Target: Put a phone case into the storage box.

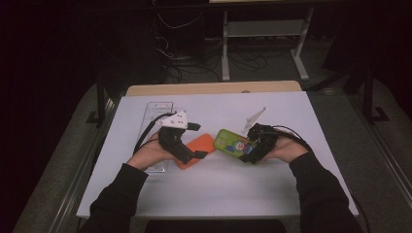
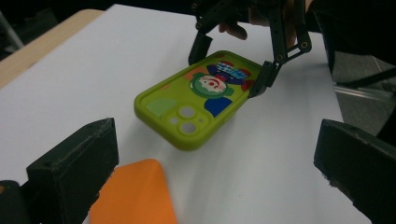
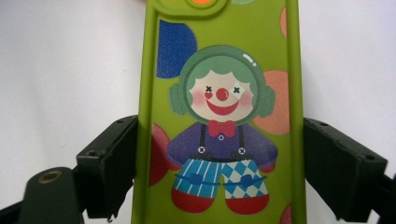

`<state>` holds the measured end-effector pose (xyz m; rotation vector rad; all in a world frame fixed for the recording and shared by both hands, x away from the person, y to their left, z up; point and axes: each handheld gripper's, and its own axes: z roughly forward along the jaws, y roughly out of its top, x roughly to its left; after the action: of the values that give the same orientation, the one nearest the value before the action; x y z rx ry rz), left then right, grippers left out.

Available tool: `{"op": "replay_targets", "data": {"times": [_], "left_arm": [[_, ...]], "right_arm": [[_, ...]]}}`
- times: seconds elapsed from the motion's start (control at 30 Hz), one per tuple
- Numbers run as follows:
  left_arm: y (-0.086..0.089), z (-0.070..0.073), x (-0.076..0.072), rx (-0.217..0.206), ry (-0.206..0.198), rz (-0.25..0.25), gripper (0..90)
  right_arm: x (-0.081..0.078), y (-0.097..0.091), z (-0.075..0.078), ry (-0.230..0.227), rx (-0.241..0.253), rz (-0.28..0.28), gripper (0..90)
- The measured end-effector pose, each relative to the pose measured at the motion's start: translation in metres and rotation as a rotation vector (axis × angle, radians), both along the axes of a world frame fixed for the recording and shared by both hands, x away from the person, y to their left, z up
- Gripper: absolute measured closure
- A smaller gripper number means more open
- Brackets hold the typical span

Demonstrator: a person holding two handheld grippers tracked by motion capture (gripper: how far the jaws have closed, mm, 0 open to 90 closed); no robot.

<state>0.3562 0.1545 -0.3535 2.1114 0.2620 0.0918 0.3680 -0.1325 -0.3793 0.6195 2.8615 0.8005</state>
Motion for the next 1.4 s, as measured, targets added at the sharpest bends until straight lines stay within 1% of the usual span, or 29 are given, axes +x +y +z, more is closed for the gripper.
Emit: {"op": "replay_targets", "data": {"times": [0.07,0.17,0.2,0.3,0.33,0.37,0.4,0.43,0.47,0.5,0.53,0.57,0.6,0.63,0.7,0.73,0.77,0.8,0.83,0.9,0.97,1.1,1.13,1.2,1.23,1.27,1.3,1.37,1.4], "left_arm": [[-0.003,0.0,-0.002,0.009,-0.007,-0.01,0.0],[-0.004,0.0,-0.003,0.006,-0.015,-0.026,0.0],[-0.005,0.001,-0.004,0.003,-0.017,-0.032,0.0],[-0.007,-0.001,-0.006,0.014,-0.013,-0.047,0.0],[-0.008,-0.002,-0.007,0.023,-0.018,-0.055,0.0],[-0.01,-0.003,-0.01,0.04,-0.016,-0.074,0.0],[-0.01,-0.003,-0.01,0.04,-0.016,-0.074,0.0],[-0.013,-0.005,-0.012,0.075,-0.029,-0.095,0.0],[-0.015,-0.006,-0.013,0.082,-0.025,-0.103,0.0],[-0.015,-0.006,-0.013,0.082,-0.025,-0.103,0.0],[-0.018,-0.008,-0.015,0.109,-0.025,-0.113,0.0],[-0.018,-0.008,-0.015,0.109,-0.025,-0.113,0.0],[-0.019,-0.01,-0.017,0.111,-0.017,-0.117,0.0],[-0.021,-0.012,-0.018,0.124,-0.005,-0.122,0.0],[-0.023,-0.013,-0.019,0.138,0.005,-0.136,0.0],[-0.024,-0.014,-0.019,0.146,-0.007,-0.15,0.0],[-0.024,-0.014,-0.019,0.146,-0.007,-0.15,0.0],[-0.026,-0.015,-0.02,0.155,-0.005,-0.157,0.0],[-0.026,-0.015,-0.02,0.155,-0.005,-0.157,0.0],[-0.027,-0.016,-0.02,0.169,-0.015,-0.171,0.0],[-0.03,-0.019,-0.023,0.19,-0.012,-0.175,0.0],[-0.034,-0.024,-0.025,0.224,-0.016,-0.209,0.0],[-0.034,-0.024,-0.025,0.224,-0.016,-0.209,0.0],[-0.036,-0.027,-0.027,0.241,-0.008,-0.211,0.0],[-0.036,-0.027,-0.027,0.241,-0.008,-0.211,0.0],[-0.036,-0.028,-0.028,0.244,0.001,-0.207,0.0],[-0.037,-0.029,-0.028,0.245,-0.004,-0.211,0.0],[-0.038,-0.029,-0.028,0.251,0.0,-0.214,0.0],[-0.039,-0.03,-0.029,0.254,-0.005,-0.218,0.0]], "right_arm": [[-0.006,0.006,-0.001,0.012,-0.004,0.056,15.5],[-0.009,0.009,0.0,0.001,-0.009,0.068,15.5],[-0.012,0.012,0.0,-0.004,-0.011,0.095,15.5],[-0.014,0.014,0.0,-0.001,-0.01,0.123,15.5],[-0.016,0.015,0.0,-0.001,-0.013,0.136,15.5],[-0.019,0.019,0.0,-0.001,-0.019,0.164,15.5],[-0.02,0.02,0.0,0.002,-0.022,0.172,15.5],[-0.022,0.021,0.0,0.0,-0.026,0.184,15.5],[-0.023,0.023,0.001,0.001,-0.029,0.196,15.5],[-0.023,0.023,0.001,0.001,-0.029,0.196,15.5],[-0.026,0.026,0.003,0.0,-0.031,0.225,15.5],[-0.026,0.026,0.003,0.0,-0.031,0.225,15.5],[-0.027,0.028,0.004,0.002,-0.031,0.238,15.5],[-0.031,0.031,0.006,0.0,-0.036,0.26,15.5],[-0.033,0.034,0.008,-0.004,-0.04,0.273,15.5],[-0.034,0.035,0.009,0.001,-0.041,0.278,15.5],[-0.034,0.035,0.009,0.001,-0.041,0.278,15.5],[-0.037,0.037,0.01,0.004,-0.04,0.296,15.5],[-0.037,0.037,0.01,0.004,-0.04,0.296,15.5],[-0.04,0.041,0.011,-0.005,-0.056,0.313,15.5],[-0.04,0.042,0.011,-0.004,-0.057,0.314,15.5],[-0.041,0.044,0.012,-0.008,-0.057,0.32,15.5],[-0.041,0.044,0.012,-0.008,-0.057,0.32,15.5],[-0.042,0.045,0.012,-0.011,-0.058,0.329,15.5],[-0.042,0.045,0.012,-0.011,-0.058,0.329,15.5],[-0.043,0.046,0.012,-0.012,-0.058,0.332,15.5],[-0.043,0.046,0.012,-0.013,-0.058,0.335,15.5],[-0.043,0.047,0.013,-0.013,-0.059,0.336,15.5],[-0.044,0.047,0.013,-0.013,-0.057,0.336,15.5]]}}
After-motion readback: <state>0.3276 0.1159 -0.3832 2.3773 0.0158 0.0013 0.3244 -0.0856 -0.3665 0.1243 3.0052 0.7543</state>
